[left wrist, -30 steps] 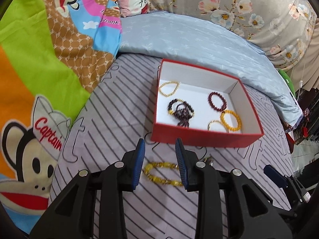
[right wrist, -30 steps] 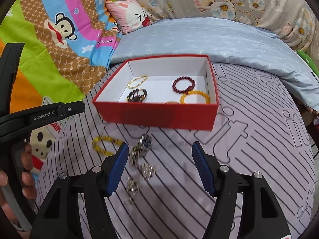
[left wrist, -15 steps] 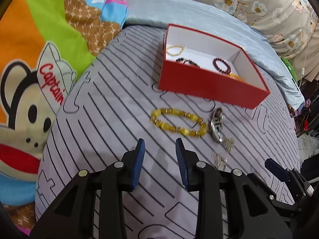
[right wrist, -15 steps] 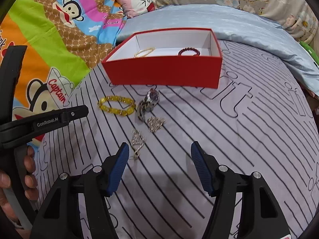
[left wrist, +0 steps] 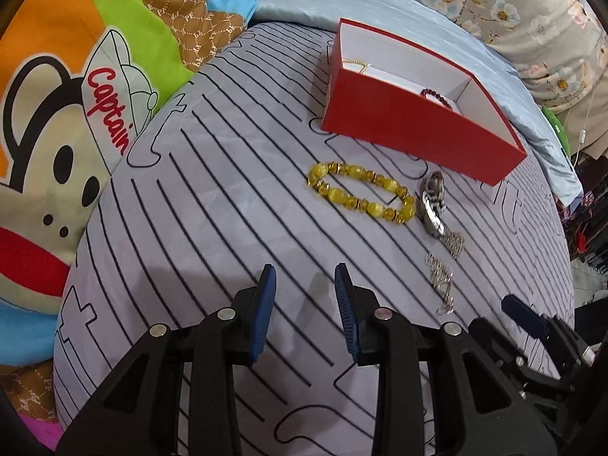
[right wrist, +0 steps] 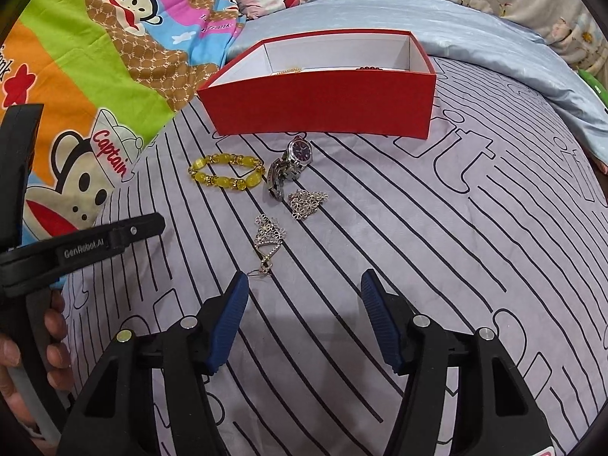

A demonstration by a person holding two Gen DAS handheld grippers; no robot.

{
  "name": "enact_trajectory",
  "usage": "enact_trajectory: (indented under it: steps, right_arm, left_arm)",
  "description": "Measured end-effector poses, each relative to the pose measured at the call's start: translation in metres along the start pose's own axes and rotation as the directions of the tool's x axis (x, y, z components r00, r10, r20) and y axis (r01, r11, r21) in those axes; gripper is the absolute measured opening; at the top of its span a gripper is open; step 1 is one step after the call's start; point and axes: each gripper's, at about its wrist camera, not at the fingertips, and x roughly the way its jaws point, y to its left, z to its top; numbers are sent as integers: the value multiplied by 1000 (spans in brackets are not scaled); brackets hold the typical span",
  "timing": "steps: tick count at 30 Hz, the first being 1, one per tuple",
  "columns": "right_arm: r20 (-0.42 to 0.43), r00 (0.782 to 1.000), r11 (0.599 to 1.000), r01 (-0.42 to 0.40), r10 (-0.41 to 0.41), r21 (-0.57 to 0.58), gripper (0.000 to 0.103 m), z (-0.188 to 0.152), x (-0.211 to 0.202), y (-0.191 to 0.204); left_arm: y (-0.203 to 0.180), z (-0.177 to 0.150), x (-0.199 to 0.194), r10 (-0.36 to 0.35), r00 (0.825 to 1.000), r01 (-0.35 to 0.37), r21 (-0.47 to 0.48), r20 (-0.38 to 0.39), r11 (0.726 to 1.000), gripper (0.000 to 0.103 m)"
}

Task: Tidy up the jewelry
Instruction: 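Withdraw both tools from the box back over the remaining jewelry, then grasp the yellow bead bracelet with the left tool while the right tool grasps the silver watch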

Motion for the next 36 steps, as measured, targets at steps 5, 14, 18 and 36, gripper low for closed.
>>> enact_trajectory:
  steps: [5,14,18,36]
  right_arm:
    - [2,1000,1000,3,-3,10,59,5,0,-5]
    - [2,1000,999,7,-7,33,59,17,5,-15]
    - [5,1000,999,7,-7,35,59,24,9,-16]
    - [2,1000,1000,-6,6,30,59,37,22,-11]
  left_arm:
    - [-10,24,9,-20,1000,20,0,16,1000,31]
    - [-25,52,42,26,999,-27,40,22,999,30]
    - [-29,53,51,52,998,-54,70,29,996,26]
    - [-25,43,25,-7,998,2,67,69,998,9]
